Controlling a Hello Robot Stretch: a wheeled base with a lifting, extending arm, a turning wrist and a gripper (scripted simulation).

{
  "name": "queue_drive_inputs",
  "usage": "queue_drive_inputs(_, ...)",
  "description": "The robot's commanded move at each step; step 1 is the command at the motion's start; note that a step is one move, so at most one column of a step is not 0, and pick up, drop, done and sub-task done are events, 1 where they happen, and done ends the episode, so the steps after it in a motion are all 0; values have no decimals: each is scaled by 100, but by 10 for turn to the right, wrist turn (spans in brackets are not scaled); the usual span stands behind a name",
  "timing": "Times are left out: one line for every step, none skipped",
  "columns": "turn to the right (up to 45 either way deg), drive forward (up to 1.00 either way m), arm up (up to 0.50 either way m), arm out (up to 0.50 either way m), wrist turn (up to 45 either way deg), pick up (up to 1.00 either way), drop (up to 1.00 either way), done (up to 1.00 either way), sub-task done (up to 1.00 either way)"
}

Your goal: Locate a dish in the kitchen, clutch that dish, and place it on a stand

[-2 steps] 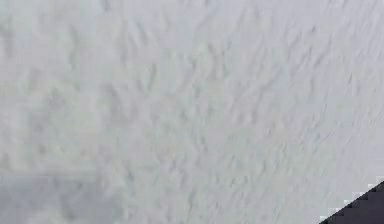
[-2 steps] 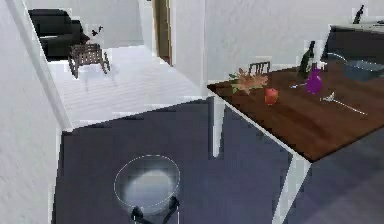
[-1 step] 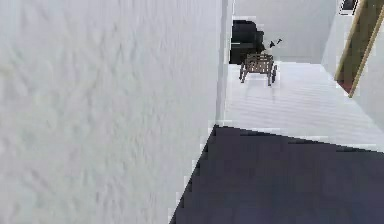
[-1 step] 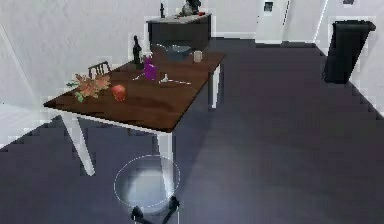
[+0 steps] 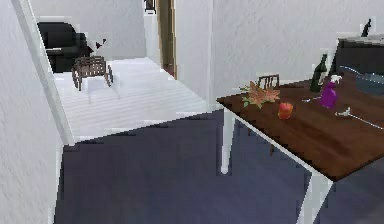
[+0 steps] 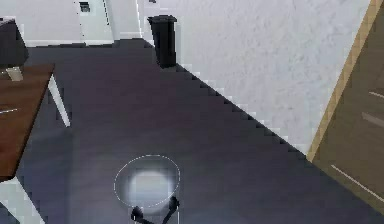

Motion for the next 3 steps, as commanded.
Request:
queue_drive_inputs(150, 0, 0, 0, 0, 0, 0, 0, 0)
queue_drive_inputs(0, 30, 0, 0, 0, 0, 0, 0, 0)
queue_drive_inputs(-390, 0, 0, 0, 0, 0, 0, 0, 0)
